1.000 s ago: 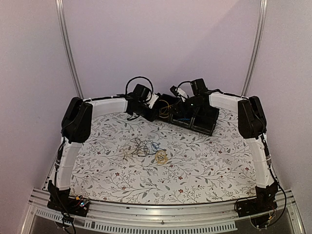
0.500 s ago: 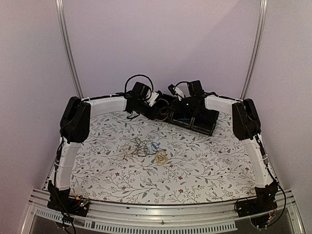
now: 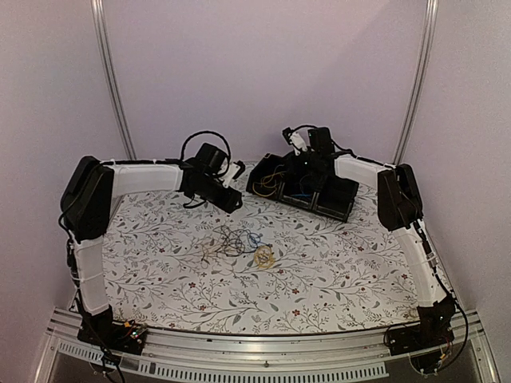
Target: Untangle the cables
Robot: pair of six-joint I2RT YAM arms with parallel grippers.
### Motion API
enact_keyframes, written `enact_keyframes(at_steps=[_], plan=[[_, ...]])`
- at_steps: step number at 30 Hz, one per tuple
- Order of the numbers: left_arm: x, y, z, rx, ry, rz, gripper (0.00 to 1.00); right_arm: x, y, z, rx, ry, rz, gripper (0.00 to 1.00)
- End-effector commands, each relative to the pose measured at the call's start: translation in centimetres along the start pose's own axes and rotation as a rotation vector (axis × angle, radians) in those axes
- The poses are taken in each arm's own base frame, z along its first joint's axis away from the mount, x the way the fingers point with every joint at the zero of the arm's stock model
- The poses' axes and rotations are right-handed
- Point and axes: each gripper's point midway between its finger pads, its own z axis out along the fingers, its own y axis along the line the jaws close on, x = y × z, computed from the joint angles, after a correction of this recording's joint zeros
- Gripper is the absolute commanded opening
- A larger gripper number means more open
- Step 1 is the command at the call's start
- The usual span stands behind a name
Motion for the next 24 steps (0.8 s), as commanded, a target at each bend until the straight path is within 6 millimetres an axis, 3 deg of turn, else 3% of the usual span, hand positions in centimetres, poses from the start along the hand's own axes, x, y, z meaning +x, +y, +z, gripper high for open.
enact_keyframes(at_steps=[1, 9, 12, 16, 21, 24], plan=[[1.6, 1.2, -2.8, -0.058, -0.011, -0.023, 0.67, 0.5, -1.9, 0.6, 0.085, -0.005, -0.013, 0.00], [6.9, 2.0, -3.3, -0.117, 0.086, -0.094, 0.67, 1.0, -2.9, 0.5, 0.142, 0.011, -0.020, 0.00], [7.6, 2.0, -3.7, -0.119, 0.089, -0.111, 0.66, 1.0, -2.3, 0.5, 0.117, 0.016, -0.064, 0.02], [8.9, 2.7, -4.3, -0.159, 0.119, -0.120, 0.66, 0.9, -4.3, -0.1, 0.201, 0.021, -0.057, 0.00], [14.5, 3.8, -6.4, -0.242, 0.222, -0.053, 0.67, -0.3, -6.6, -1.5, 0.239, -0.009, -0.018, 0.00], [16.6, 4.5, -7.7, -0.285, 0.231, -0.029, 0.70, -1.1, -6.3, -1.8, 0.219, -0.021, -0.032, 0.00]])
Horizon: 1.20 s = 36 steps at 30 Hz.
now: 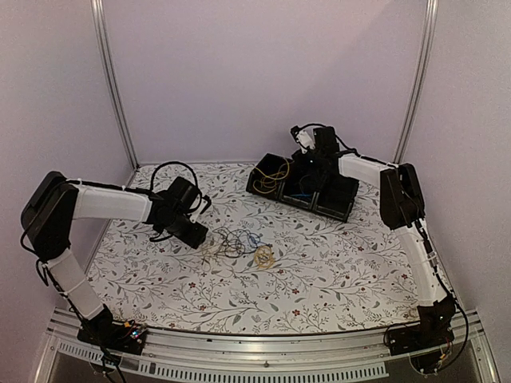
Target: Untangle the cables
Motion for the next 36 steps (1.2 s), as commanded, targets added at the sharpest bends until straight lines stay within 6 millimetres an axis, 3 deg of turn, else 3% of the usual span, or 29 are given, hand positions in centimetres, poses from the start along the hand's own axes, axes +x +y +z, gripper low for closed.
enact_keyframes(at_steps=[1, 10, 11, 13, 16, 19, 21, 25, 30, 32, 35, 36], plan=[[2.5, 2.5, -1.6, -0.094, -0.001, 0.021, 0.71, -1.6, -1.8, -0.8, 0.030, -0.039, 0.007, 0.00], [-0.5, 2.3, -3.1, -0.049, -0.109, -0.055, 0.72, -2.3, -0.5, -1.0, -0.019, -0.051, -0.013, 0.00], [-0.8, 2.2, -3.2, -0.038, -0.115, -0.059, 0.72, -2.3, -0.2, -1.0, -0.024, -0.050, -0.023, 0.05], [-1.3, 2.0, -3.4, -0.025, -0.125, -0.066, 0.71, -2.3, 1.1, -1.0, -0.061, -0.046, -0.063, 0.23], [-2.1, 2.1, -4.1, -0.021, -0.150, -0.077, 0.71, -2.0, 5.1, -1.3, -0.193, -0.030, -0.156, 0.51], [-3.2, 2.3, -5.0, -0.026, -0.186, -0.084, 0.71, -1.9, 8.5, -2.3, -0.288, -0.004, -0.220, 0.58], [-3.8, 2.4, -5.5, -0.028, -0.209, -0.086, 0.71, -2.9, 9.6, -3.9, -0.333, -0.015, -0.230, 0.59], [-4.8, 2.2, -6.1, -0.006, -0.244, -0.097, 0.71, -4.8, 9.5, -7.0, -0.332, -0.011, -0.218, 0.67], [-5.5, 0.8, -7.0, 0.080, -0.288, -0.110, 0.70, -4.0, 10.0, -11.5, -0.345, 0.052, -0.236, 0.71], [-5.4, 0.1, -7.4, 0.120, -0.305, -0.112, 0.70, -2.1, 11.2, -13.4, -0.404, 0.078, -0.225, 0.70], [-5.2, -1.0, -8.2, 0.180, -0.330, -0.122, 0.68, 1.1, 15.2, -16.9, -0.555, 0.114, -0.227, 0.65], [-5.1, -1.4, -8.4, 0.204, -0.334, -0.127, 0.67, 3.7, 16.9, -17.9, -0.617, 0.164, -0.230, 0.63]])
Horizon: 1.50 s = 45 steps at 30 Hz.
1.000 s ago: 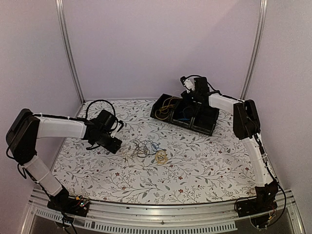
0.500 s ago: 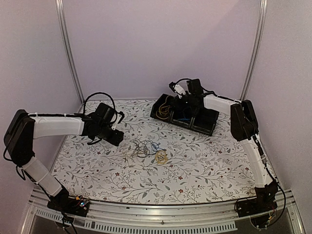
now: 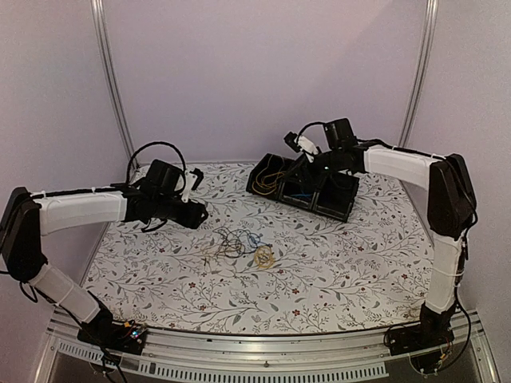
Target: Untangle the cables
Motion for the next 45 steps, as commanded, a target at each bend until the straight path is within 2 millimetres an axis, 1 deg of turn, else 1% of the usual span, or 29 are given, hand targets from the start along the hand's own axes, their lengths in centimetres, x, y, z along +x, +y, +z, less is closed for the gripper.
enact_keyframes(at_steps=[1, 3, 5, 6, 8, 9, 12, 14, 16, 21, 26, 30, 33, 36, 37, 39, 41, 42, 43, 44, 45], plan=[[-0.8, -2.3, -1.6, 0.130, -0.070, -0.046, 0.65, 5.1, 9.4, -1.0, -0.275, 0.087, -0.041, 0.60], [-0.2, -3.1, -1.7, 0.168, -0.059, -0.067, 0.62, 7.5, 13.3, -0.9, -0.354, 0.141, -0.089, 0.55], [0.7, -4.0, -2.0, 0.205, -0.032, -0.086, 0.56, 8.7, 17.2, -1.0, -0.427, 0.166, -0.153, 0.54], [1.2, -4.2, -2.0, 0.214, -0.014, -0.100, 0.54, 9.1, 18.8, -1.0, -0.446, 0.175, -0.180, 0.54], [2.6, -4.3, -2.0, 0.208, 0.034, -0.150, 0.53, 9.3, 21.3, -1.0, -0.472, 0.189, -0.240, 0.54], [3.4, -4.2, -1.8, 0.196, 0.061, -0.182, 0.53, 9.1, 22.2, -0.8, -0.473, 0.192, -0.277, 0.54], [6.0, -3.5, -1.3, 0.140, 0.164, -0.297, 0.51, 8.0, 24.1, -0.2, -0.481, 0.181, -0.347, 0.54], [7.4, -3.6, -0.8, 0.139, 0.222, -0.368, 0.49, 7.2, 24.7, 0.2, -0.496, 0.174, -0.352, 0.54], [8.2, -4.2, -0.2, 0.167, 0.248, -0.412, 0.48, 6.7, 24.9, 0.7, -0.511, 0.168, -0.339, 0.54], [7.6, -4.5, 1.1, 0.192, 0.222, -0.440, 0.47, 6.3, 25.2, 1.3, -0.520, 0.166, -0.330, 0.55], [8.4, -3.2, 2.7, 0.108, 0.242, -0.408, 0.49, 6.3, 25.2, 1.3, -0.519, 0.171, -0.319, 0.55], [8.8, -3.3, 3.8, 0.109, 0.254, -0.376, 0.50, 6.8, 25.3, 1.3, -0.521, 0.182, -0.309, 0.55], [8.5, -3.2, 4.5, 0.105, 0.246, -0.354, 0.49, 6.9, 25.3, 1.5, -0.522, 0.183, -0.305, 0.56], [7.9, -3.1, 4.9, 0.103, 0.219, -0.326, 0.44, 6.8, 25.5, 1.6, -0.530, 0.179, -0.301, 0.56], [7.6, -3.0, 5.1, 0.096, 0.210, -0.320, 0.43, 6.8, 25.4, 1.6, -0.531, 0.179, -0.297, 0.56], [7.5, -2.7, 5.4, 0.087, 0.205, -0.304, 0.31, 6.9, 25.6, 1.8, -0.538, 0.180, -0.291, 0.56], [7.1, -2.6, 5.4, 0.084, 0.209, -0.295, 0.17, 6.8, 25.6, 1.9, -0.543, 0.179, -0.285, 0.56], [6.6, -2.6, 5.2, 0.084, 0.208, -0.284, 0.10, 6.7, 25.6, 1.9, -0.545, 0.177, -0.283, 0.56], [6.0, -2.6, 4.7, 0.085, 0.198, -0.270, 0.04, 6.4, 25.5, 2.1, -0.538, 0.170, -0.281, 0.56], [5.0, -2.7, 4.0, 0.095, 0.172, -0.255, 0.00, 5.9, 25.3, 2.1, -0.529, 0.162, -0.281, 0.58], [3.9, -2.9, 3.1, 0.112, 0.140, -0.237, 0.00, 5.2, 25.0, 2.2, -0.511, 0.148, -0.284, 0.60]])
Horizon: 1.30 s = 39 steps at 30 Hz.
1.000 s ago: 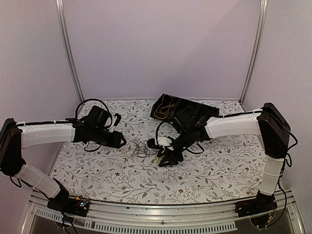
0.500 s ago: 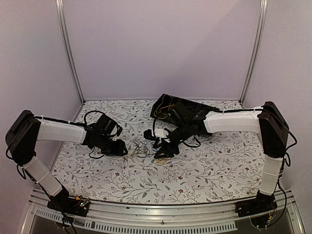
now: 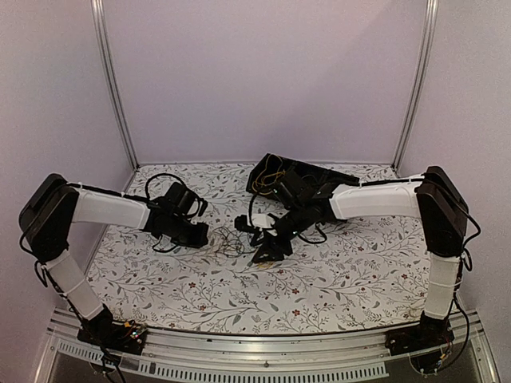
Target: Untangle the cables
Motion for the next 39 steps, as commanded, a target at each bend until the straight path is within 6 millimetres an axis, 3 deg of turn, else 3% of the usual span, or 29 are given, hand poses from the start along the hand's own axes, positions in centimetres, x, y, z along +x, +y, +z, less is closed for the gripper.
enact_keyframes(at_steps=[1, 6, 9, 15, 19, 26, 29, 33, 36, 39], plan=[[-4.2, -2.1, -4.1, 0.061, -0.136, 0.092, 0.00, -2.4, -1.5, -0.4, 0.043, -0.053, -0.007, 0.63], [-7.5, -5.9, -11.3, 0.202, -0.306, 0.216, 0.00, -7.1, -4.3, -2.8, 0.168, -0.146, -0.040, 0.74], [-8.6, -7.0, -14.1, 0.233, -0.355, 0.256, 0.00, -9.4, -6.1, -3.9, 0.220, -0.182, -0.014, 0.75], [-10.5, -9.0, -17.6, 0.289, -0.421, 0.286, 0.00, -13.4, -7.5, -6.6, 0.226, -0.297, 0.058, 0.81], [-11.0, -10.8, -18.9, 0.339, -0.442, 0.315, 0.00, -14.2, -7.6, -6.9, 0.202, -0.330, 0.100, 0.79], [-11.3, -10.8, -19.2, 0.299, -0.468, 0.342, 0.00, -11.4, -9.5, -8.6, 0.123, -0.397, 0.311, 0.33], [-11.1, -9.7, -18.3, 0.234, -0.456, 0.344, 0.00, -10.2, -9.7, -10.2, 0.102, -0.431, 0.353, 0.03], [-11.0, -6.6, -16.1, 0.064, -0.438, 0.329, 0.01, -10.0, -8.4, -11.3, 0.042, -0.442, 0.345, 0.00], [-10.5, -3.9, -14.0, -0.072, -0.421, 0.312, 0.26, -10.5, -6.8, -12.0, -0.018, -0.450, 0.313, 0.00], [-9.7, -1.9, -11.6, -0.131, -0.393, 0.303, 0.30, -10.5, -6.2, -12.5, -0.033, -0.445, 0.307, 0.00]])
